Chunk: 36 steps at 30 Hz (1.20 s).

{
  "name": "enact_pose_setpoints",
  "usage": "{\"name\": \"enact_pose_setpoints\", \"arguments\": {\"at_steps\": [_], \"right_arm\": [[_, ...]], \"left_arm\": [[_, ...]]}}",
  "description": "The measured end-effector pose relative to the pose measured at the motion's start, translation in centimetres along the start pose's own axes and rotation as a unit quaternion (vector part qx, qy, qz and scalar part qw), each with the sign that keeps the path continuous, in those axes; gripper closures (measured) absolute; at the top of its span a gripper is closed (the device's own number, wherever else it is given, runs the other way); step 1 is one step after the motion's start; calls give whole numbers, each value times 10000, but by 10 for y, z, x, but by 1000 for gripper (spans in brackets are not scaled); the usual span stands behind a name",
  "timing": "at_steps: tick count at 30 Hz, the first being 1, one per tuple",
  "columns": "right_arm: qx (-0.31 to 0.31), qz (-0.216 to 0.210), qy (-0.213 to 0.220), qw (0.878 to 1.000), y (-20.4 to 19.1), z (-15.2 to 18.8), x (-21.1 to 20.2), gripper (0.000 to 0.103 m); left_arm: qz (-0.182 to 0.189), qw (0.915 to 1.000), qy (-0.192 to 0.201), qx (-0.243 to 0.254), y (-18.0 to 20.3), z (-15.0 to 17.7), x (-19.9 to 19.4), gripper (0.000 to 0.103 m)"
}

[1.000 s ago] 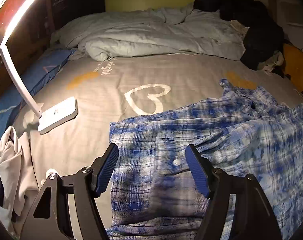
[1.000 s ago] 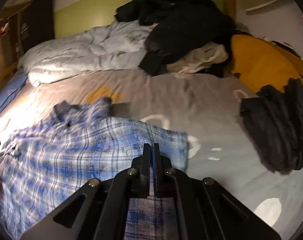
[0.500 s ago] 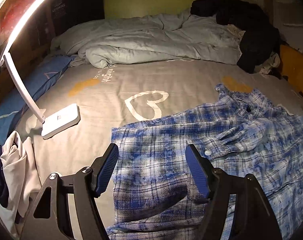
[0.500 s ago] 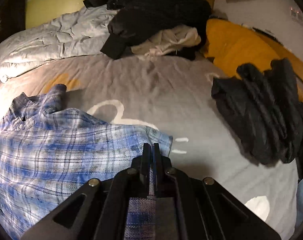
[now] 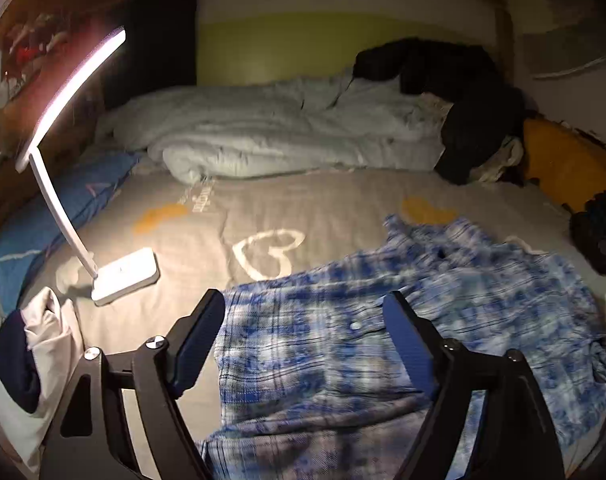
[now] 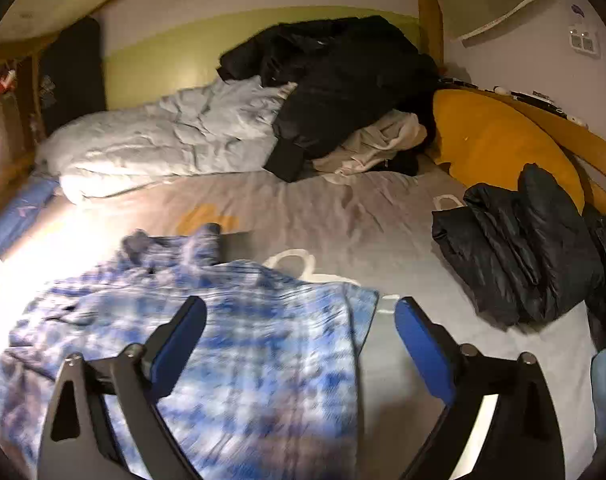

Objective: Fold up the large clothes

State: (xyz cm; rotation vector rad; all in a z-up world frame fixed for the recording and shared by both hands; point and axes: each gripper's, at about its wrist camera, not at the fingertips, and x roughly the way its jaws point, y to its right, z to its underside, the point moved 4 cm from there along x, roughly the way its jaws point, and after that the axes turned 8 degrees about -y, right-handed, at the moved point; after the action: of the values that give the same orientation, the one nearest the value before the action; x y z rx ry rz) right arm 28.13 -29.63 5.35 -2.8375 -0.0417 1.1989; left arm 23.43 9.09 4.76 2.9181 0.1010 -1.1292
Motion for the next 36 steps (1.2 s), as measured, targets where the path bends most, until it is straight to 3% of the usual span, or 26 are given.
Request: {"name": "enact_pose_setpoints", "arguments": {"at_steps": [3,7,9,14,16,18,19,22,24,28,30,33,36], "right_arm": [[51,-257,14,9997,-2,15,-22,7],[-203,-366,-231,9989,-7,52,-35,9],[-595,-306,-501,9965,-18,78,-35,23],[-1366,-84,-1187,9835,-39,126,-16,43],[-1304,158,-1480,9802,-35,134,-2,60],[-1046,228,-1599,9813,-24,134,6,93],[-934,189,-1566,9831,-19,133,4,99],[-903,-81,-1080,9900,-19,123,-19,99],[-909,-267,-501,9942,-21,120,-45,99],[-551,-222,167,9981,-3,112,-72,99],[-335,-544,537,9965,6,106,-89,99],[-342,-335,547,9974,10,105,-90,99],[-110,75,-99,9999,19,106,-59,99]], "left_arm": [[21,9996,240,136,9,10,-26,8],[-17,9988,378,302,17,38,-48,4],[52,9992,223,332,20,50,-48,4],[222,9991,93,339,25,62,-51,4],[142,9991,161,369,23,63,-54,4],[115,9993,155,327,21,66,-55,4],[138,9994,126,281,19,67,-55,4],[207,9997,63,135,14,74,-54,4],[143,9998,67,79,10,78,-55,4],[207,9998,1,-67,5,81,-54,4],[233,9996,30,-140,2,80,-55,4],[104,9998,46,-156,-2,79,-55,4],[13,9997,-72,-235,-7,79,-49,4]]}}
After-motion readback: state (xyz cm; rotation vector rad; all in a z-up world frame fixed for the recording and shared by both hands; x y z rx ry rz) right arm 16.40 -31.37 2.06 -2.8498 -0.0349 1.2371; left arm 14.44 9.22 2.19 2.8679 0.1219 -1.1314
